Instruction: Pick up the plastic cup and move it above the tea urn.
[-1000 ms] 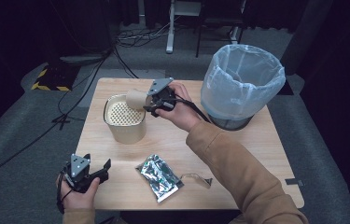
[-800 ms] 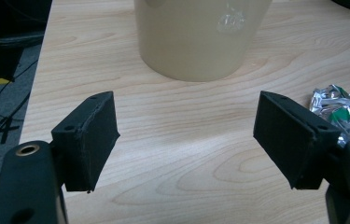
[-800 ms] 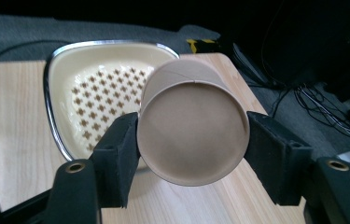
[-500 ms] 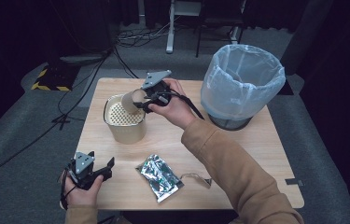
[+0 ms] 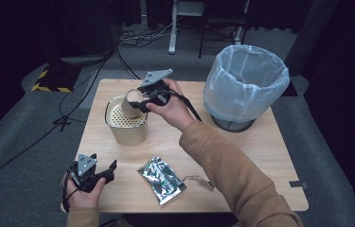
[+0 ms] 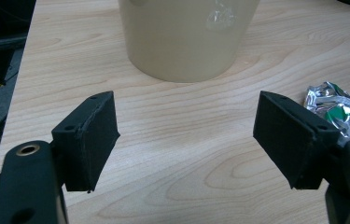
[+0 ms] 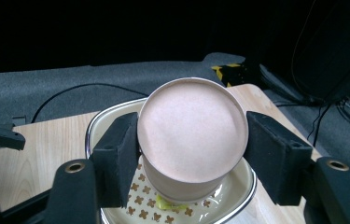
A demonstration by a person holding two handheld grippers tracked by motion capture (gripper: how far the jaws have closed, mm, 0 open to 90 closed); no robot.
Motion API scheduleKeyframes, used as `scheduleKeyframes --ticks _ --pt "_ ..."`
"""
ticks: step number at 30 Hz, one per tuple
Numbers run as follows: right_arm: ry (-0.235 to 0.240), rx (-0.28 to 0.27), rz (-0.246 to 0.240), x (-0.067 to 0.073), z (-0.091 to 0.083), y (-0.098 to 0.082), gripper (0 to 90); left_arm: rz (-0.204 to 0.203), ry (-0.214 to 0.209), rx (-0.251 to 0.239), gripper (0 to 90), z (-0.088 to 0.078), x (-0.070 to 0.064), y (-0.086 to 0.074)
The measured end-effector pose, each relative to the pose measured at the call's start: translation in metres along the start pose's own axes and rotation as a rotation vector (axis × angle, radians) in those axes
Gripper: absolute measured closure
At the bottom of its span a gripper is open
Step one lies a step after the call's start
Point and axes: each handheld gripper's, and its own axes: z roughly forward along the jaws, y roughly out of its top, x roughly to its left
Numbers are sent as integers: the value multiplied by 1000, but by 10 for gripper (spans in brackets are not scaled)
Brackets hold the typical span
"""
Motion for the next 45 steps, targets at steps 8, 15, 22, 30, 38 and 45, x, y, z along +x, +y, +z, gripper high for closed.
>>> scheduleKeyframes --ticks 8,15,22,30,38,45 --pt "19 -45 40 1 6 3 376 7 -8 0 222 3 0 1" --pt "16 24 11 6 21 0 376 10 -12 0 224 4 0 2" --pt "11 -57 21 4 1 13 376 15 -11 4 225 5 0 2" --pt "9 -77 41 -1 -7 7 376 16 -14 8 226 8 -3 3" --pt "1 -43 28 2 2 1 376 19 -29 12 226 13 -4 4" --pt "20 -105 65 3 -2 0 376 19 -33 12 226 15 -4 6"
